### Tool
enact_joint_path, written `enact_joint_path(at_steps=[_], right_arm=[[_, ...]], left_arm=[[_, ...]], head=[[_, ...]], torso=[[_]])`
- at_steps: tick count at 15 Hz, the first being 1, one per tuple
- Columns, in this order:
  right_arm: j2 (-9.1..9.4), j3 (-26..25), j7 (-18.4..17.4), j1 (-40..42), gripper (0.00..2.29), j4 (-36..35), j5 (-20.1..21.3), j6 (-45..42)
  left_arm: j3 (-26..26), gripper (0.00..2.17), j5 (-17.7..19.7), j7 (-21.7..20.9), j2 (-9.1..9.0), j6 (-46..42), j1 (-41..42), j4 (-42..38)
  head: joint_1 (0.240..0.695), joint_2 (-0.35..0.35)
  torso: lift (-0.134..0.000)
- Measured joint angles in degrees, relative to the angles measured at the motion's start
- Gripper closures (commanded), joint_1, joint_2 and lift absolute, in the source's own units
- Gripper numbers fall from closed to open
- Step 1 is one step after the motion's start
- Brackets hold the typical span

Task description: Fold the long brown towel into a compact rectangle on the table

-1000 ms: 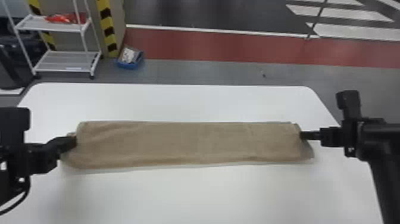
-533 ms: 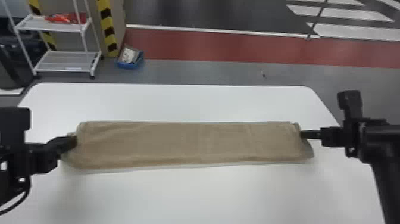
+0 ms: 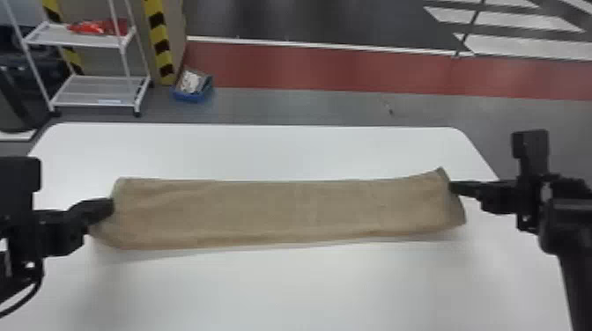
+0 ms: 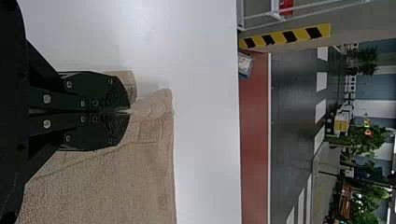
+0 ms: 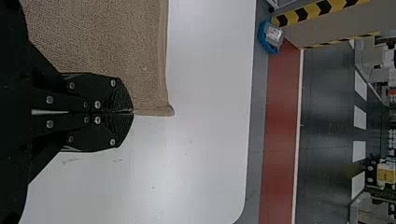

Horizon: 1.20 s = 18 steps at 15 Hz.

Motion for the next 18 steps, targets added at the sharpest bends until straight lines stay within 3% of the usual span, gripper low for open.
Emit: enact_joint_path(at_steps=[4,11,12,15,18], right_arm=[[1.61,-0.5,-2.1,0.7,1.66,0.8,-0.7,-8.4],[1.42,3.2,-2.1,-1.4,1.64,5.4,1.3,-6.1],[1.3,3.3,-2.1,-1.5,1.37,5.5,1.3,-5.9],[1.1,3.2,-2.2,-1.7,0.05,5.5,1.2,-4.5],[1.05,2.6,-2.4,-0.9,0.02,4.8,1.2,-3.9]], left_arm=[[0.6,1.2,0.6,-0.5,0.06,-0.1,0.0,-0.1],[-0.1,1.2,-0.2,-0.9,0.0,-1.1,0.0,2.4],[-0.1,1.2,-0.4,-0.9,0.01,-1.1,0.0,2.5],[-0.1,0.89,-1.0,-0.7,0.05,-1.3,0.0,2.6],[-0.2,0.23,-1.1,-0.8,-0.01,-1.7,-0.1,2.6]], head=[[0.695,-0.119],[0.695,-0.098],[0.695,-0.098],[0.695,-0.099],[0.695,-0.105]], torso=[[-0.124],[-0.124],[-0.124],[-0.124],[-0.124]])
